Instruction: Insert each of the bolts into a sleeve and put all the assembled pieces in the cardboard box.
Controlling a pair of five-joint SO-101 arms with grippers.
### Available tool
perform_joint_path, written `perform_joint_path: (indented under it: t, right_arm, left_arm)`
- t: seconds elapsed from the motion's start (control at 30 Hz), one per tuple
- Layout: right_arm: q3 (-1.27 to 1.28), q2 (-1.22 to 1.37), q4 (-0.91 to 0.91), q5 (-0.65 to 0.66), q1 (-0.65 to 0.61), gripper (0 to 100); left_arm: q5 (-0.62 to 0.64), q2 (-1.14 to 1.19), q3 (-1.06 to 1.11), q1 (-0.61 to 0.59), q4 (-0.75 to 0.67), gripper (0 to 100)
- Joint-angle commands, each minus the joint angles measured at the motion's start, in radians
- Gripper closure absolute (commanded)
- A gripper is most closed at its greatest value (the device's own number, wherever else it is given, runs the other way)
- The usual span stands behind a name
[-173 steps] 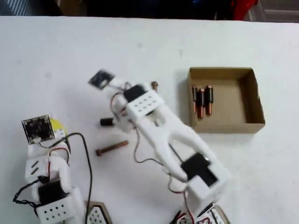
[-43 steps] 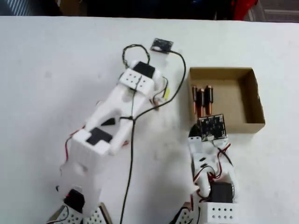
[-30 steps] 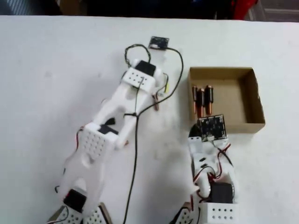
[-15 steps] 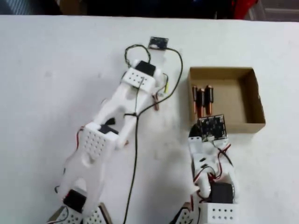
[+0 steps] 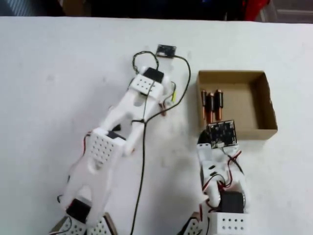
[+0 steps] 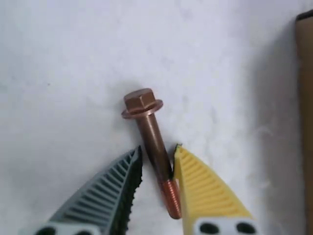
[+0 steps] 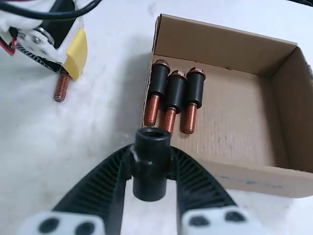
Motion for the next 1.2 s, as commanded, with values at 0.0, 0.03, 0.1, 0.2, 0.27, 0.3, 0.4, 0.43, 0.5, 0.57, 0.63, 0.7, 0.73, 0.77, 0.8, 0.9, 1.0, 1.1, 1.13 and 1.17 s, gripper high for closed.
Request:
perform_joint_path:
  t: [0.0,0.03,0.1,0.2,0.27,0.3,0.4,0.43,0.5,0.57,0.63,0.7,0.73,0.77,0.8,0.9,1.0,1.1,1.13,1.17]
  right_arm:
    - [-0.055,-0.018,-0.021,-0.003,0.008,98.2]
    - [-0.055,-0.018,-0.021,-0.003,0.008,98.2]
    - [-0.055,-0.018,-0.021,-0.003,0.008,98.2]
    - [-0.055,-0.018,-0.021,-0.003,0.008,98.2]
    - [-0.055,-0.018,-0.021,-0.002,0.008,98.2]
    - [-0.055,-0.018,-0.021,-0.002,0.008,98.2]
    - [-0.054,-0.016,-0.021,-0.002,0.008,98.2]
    - [-0.054,-0.016,-0.021,-0.002,0.008,98.2]
    - [-0.054,-0.016,-0.021,-0.002,0.008,98.2]
    - [-0.054,-0.016,-0.021,-0.002,0.008,98.2]
    - [-0.052,-0.016,-0.021,-0.002,0.008,98.2]
    - [-0.052,-0.016,-0.021,-0.002,0.008,98.2]
    - [-0.052,-0.016,-0.021,-0.002,0.008,98.2]
    - [-0.048,-0.016,-0.021,-0.002,0.008,98.2]
    - [-0.043,-0.016,-0.025,-0.002,0.008,98.2]
    - [-0.040,-0.016,-0.025,-0.002,0.007,98.2]
    - [-0.040,-0.016,-0.025,-0.002,0.007,98.2]
    - [-0.040,-0.016,-0.025,-0.002,0.007,98.2]
    - [-0.040,-0.016,-0.025,-0.002,0.007,98.2]
    - [-0.040,-0.016,-0.027,-0.002,0.007,98.2]
  left_arm:
    - [0.009,0.001,-0.032,-0.005,-0.006,86]
    - [0.009,0.001,-0.032,-0.005,-0.006,86]
    - [0.009,0.001,-0.032,-0.005,-0.006,86]
    - [0.005,0.007,-0.032,-0.005,-0.012,88]
    - [0.003,0.010,-0.032,-0.012,-0.021,94]
    - [0.002,0.010,-0.032,-0.015,-0.031,97]
    - [0.002,0.012,-0.028,-0.018,-0.026,96]
    - [0.002,0.010,-0.025,-0.018,-0.023,96]
    - [0.002,0.004,-0.031,-0.018,0.021,98]
    - [0.002,0.001,-0.032,-0.016,0.077,98]
    - [0.002,0.001,-0.032,-0.018,0.140,98]
    - [0.002,0.001,-0.032,-0.022,0.204,98]
    - [0.002,0.001,-0.032,-0.027,0.238,98]
    - [0.002,0.001,-0.032,-0.033,0.269,98]
    - [0.002,0.001,-0.032,-0.035,0.298,98]
    - [0.000,0.001,-0.032,-0.038,0.379,98]
    - [0.000,0.001,-0.032,-0.028,0.457,98]
    - [0.000,0.001,-0.032,-0.028,0.489,98]
    - [0.000,0.001,-0.032,-0.031,0.489,98]
    - [-0.002,0.001,-0.032,-0.033,0.480,97]
